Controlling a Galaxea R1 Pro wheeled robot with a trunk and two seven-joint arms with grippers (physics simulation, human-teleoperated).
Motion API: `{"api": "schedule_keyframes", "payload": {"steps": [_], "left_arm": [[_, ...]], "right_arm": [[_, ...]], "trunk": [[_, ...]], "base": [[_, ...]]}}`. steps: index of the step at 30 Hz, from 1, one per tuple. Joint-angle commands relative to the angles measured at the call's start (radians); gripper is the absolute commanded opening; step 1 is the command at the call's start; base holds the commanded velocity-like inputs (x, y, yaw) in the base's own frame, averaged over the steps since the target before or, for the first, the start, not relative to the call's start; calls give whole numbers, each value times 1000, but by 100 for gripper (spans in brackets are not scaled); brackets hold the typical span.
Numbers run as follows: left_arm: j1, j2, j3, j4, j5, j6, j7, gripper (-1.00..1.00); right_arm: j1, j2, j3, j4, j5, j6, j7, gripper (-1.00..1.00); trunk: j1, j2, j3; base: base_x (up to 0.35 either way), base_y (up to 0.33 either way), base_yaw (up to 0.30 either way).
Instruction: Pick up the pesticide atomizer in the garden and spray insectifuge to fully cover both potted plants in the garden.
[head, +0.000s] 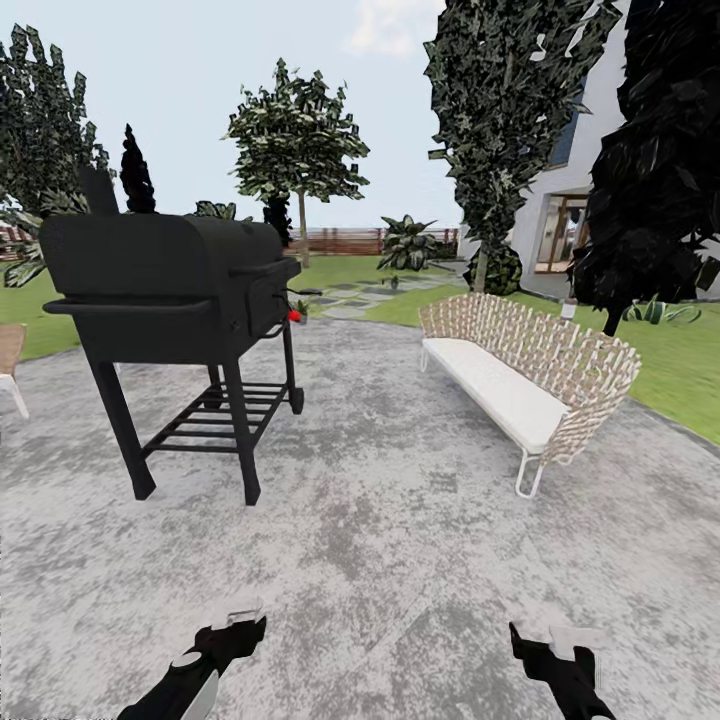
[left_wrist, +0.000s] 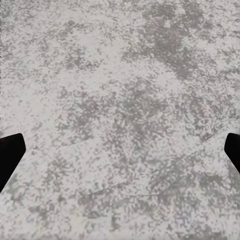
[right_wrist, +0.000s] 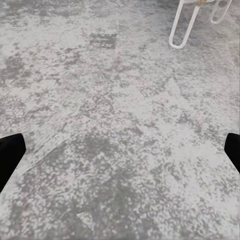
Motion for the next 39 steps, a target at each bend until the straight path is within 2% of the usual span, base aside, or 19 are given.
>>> {"api": "schedule_keyframes", "payload": {"steps": [1,13,26,39], "left_arm": [[-1,0,-1,0,10,-1,0,100],[-1,-1,-1,0,10,-1,0,100],[-1,0,0,0,10,-1,0,100],[-1,1,1,0,10,-3,4,100]], "right_arm": [[0,3,0,0,1,-3,-1,100],[0,8,0,0,2,-3,-3,100],[0,7,-2,-3,-2,-3,-2,100],[0,7,-3,-1,-3,-3,-1,100]], "trunk": [[4,-8,-3],[50,-92,-27],[100,-183,-62],[100,-183,-51]], "base": [[0,0,109],[0,0,116],[0,0,21],[0,0,1]]}}
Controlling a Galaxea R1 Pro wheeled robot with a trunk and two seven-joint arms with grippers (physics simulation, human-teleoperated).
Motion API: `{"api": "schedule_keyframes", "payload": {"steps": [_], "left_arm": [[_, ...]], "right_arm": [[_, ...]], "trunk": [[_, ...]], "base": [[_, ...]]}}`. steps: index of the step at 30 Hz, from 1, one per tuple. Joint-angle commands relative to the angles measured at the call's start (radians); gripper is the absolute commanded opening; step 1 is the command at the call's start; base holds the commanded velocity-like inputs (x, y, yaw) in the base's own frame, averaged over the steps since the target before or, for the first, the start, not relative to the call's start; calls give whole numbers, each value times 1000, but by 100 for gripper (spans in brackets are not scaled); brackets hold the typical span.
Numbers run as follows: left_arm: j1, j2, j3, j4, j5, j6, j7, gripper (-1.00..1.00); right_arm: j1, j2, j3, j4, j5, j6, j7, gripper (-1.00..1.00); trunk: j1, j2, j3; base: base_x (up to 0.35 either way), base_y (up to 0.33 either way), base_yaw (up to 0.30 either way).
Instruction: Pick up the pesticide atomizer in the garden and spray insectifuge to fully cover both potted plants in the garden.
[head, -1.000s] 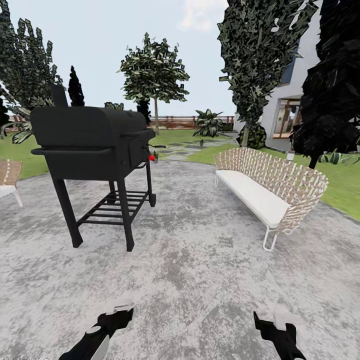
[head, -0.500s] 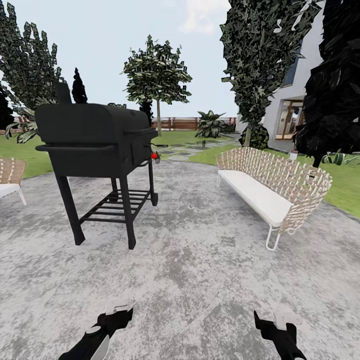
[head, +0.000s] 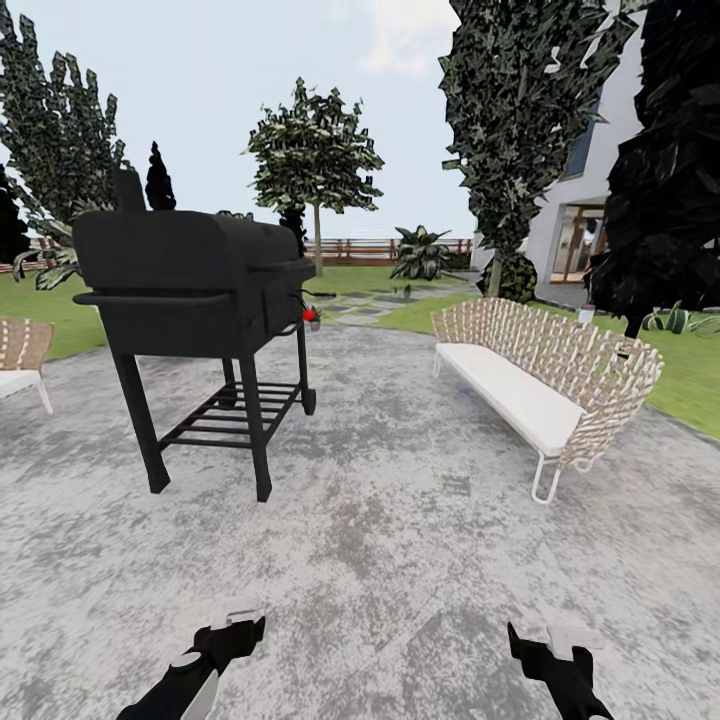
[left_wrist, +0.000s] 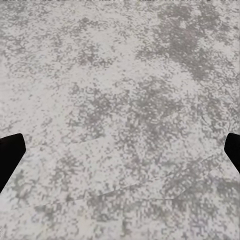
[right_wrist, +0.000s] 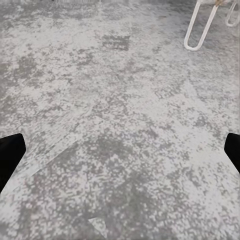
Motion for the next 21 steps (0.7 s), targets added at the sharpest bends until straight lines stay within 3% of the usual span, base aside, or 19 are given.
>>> {"api": "schedule_keyframes", "payload": {"steps": [1,9,21], "left_arm": [[0,0,-1,0,10,-1,1,100],[0,6,-1,0,23,-3,5,100],[0,7,-1,0,30,-4,5,100]], "right_arm": [[-1,0,0,1,0,-3,-1,100],[-1,-1,-2,-2,-4,-3,1,100],[-1,-1,-2,-9,-5,-3,4,100]], "trunk": [[0,0,0],[0,0,5],[0,0,7]], "base": [[0,0,0],[74,-78,0],[208,-219,13]]}}
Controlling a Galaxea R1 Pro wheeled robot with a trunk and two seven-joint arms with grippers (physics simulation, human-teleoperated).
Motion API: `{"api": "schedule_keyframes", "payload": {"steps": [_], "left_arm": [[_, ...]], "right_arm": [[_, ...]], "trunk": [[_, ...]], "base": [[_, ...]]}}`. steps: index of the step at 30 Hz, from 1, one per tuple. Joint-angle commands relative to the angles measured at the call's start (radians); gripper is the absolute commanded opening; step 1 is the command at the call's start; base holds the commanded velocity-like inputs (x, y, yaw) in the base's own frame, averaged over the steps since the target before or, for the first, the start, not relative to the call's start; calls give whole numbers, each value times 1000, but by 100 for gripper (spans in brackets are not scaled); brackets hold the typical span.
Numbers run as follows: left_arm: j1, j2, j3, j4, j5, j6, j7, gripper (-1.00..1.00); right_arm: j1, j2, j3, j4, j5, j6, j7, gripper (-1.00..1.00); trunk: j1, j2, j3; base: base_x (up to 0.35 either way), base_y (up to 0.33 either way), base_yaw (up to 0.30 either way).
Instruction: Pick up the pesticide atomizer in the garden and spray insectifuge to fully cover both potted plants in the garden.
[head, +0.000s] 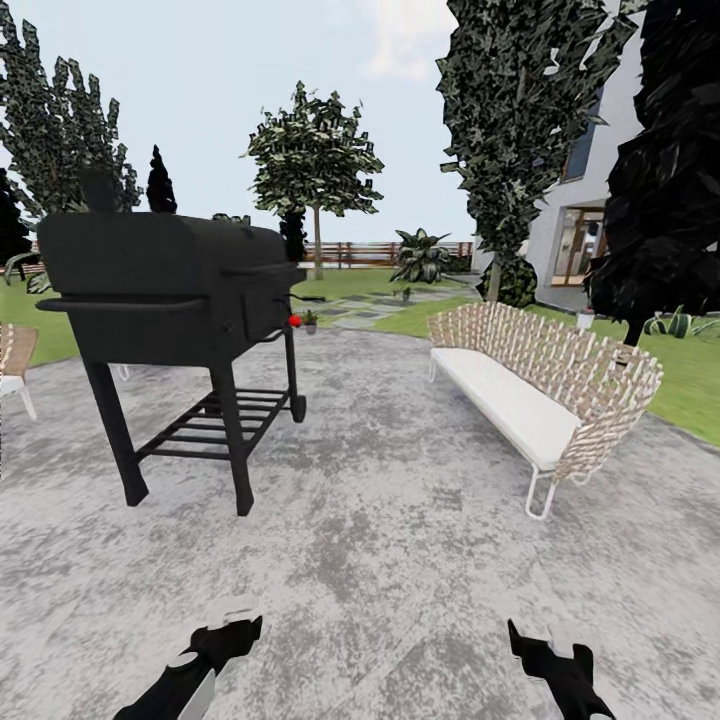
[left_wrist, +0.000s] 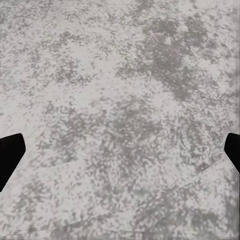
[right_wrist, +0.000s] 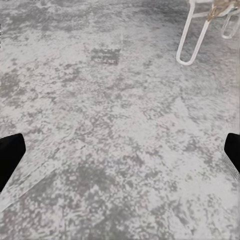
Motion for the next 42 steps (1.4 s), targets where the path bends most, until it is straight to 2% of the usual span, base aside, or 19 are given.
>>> {"api": "schedule_keyframes", "payload": {"steps": [1,11,27,42], "left_arm": [[-1,0,-1,0,9,-1,1,100],[-1,0,-1,0,9,-1,2,100],[-1,0,-2,0,9,-1,2,100],[-1,0,-1,0,9,-1,2,100]], "right_arm": [[0,0,0,1,-1,-3,0,100],[0,-1,0,3,-1,-3,1,100],[0,-3,-1,4,-2,-2,2,100],[0,-2,-1,8,-2,-3,1,100]], "trunk": [[0,0,-1],[0,0,5],[0,0,6],[58,-105,-41]], "base": [[214,-222,139],[70,-72,167],[2,-2,13],[0,0,0]]}}
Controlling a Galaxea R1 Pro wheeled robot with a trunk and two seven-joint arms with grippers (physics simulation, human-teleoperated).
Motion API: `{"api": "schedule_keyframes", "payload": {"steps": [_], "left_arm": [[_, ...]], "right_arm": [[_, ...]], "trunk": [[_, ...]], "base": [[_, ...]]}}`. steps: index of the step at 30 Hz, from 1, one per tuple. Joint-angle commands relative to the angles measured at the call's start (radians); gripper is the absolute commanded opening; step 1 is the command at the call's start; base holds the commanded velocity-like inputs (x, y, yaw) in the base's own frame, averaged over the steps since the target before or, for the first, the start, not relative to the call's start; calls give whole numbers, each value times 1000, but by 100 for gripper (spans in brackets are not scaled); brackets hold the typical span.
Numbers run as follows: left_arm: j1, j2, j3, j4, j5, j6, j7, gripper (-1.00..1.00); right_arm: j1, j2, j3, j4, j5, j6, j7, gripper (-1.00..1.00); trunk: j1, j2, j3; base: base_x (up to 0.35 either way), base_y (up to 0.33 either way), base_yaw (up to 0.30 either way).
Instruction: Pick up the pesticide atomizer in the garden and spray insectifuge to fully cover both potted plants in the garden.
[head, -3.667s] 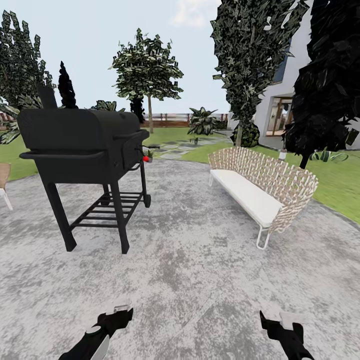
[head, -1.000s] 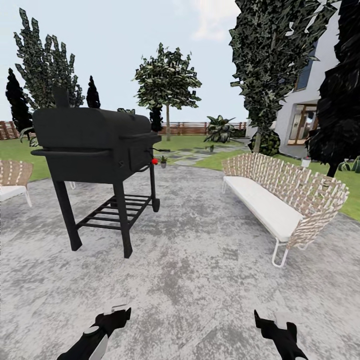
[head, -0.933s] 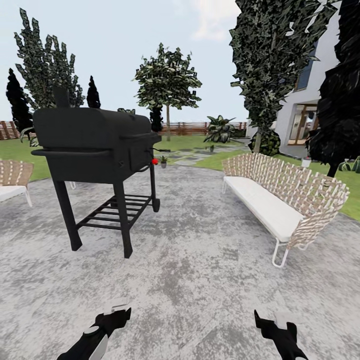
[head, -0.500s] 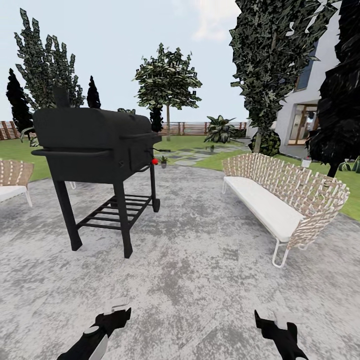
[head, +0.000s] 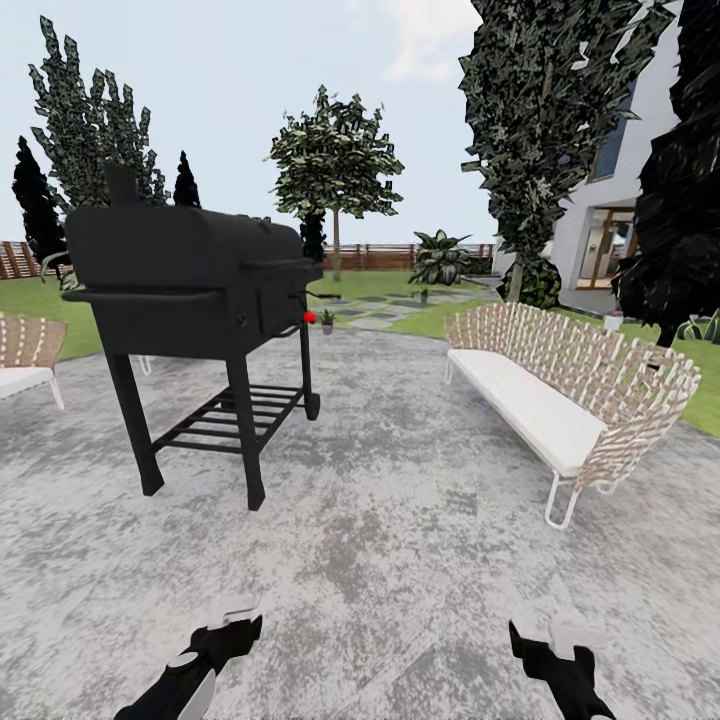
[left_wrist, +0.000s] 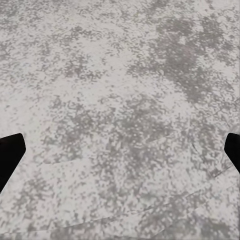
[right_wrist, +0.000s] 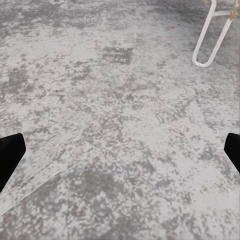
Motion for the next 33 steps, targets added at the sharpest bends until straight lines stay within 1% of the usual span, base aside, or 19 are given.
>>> {"api": "schedule_keyframes", "payload": {"steps": [1,11,18,23,28,33], "left_arm": [[0,0,-1,0,10,-1,1,100],[0,0,-1,0,10,-1,1,100],[-1,1,-1,0,10,-1,1,100],[-13,1,-1,-7,10,0,1,100],[-28,0,-1,-52,10,3,1,100],[-35,0,-1,-121,10,11,1,100]], "right_arm": [[-1,0,0,0,-1,-3,-1,100],[-1,2,1,-2,-1,-3,-1,100],[-1,0,-1,2,-1,-3,-1,100],[-1,-1,0,0,-1,-3,-1,100],[-1,-1,0,-4,0,-3,-2,100],[-1,0,-1,-6,-1,0,-2,100]], "trunk": [[4,-8,-4],[42,-78,-28],[42,-78,-21],[42,-78,-20],[42,-78,-20],[42,-78,-20]], "base": [[0,0,0],[0,0,0],[0,0,0],[69,0,0],[232,0,0],[301,0,0]]}}
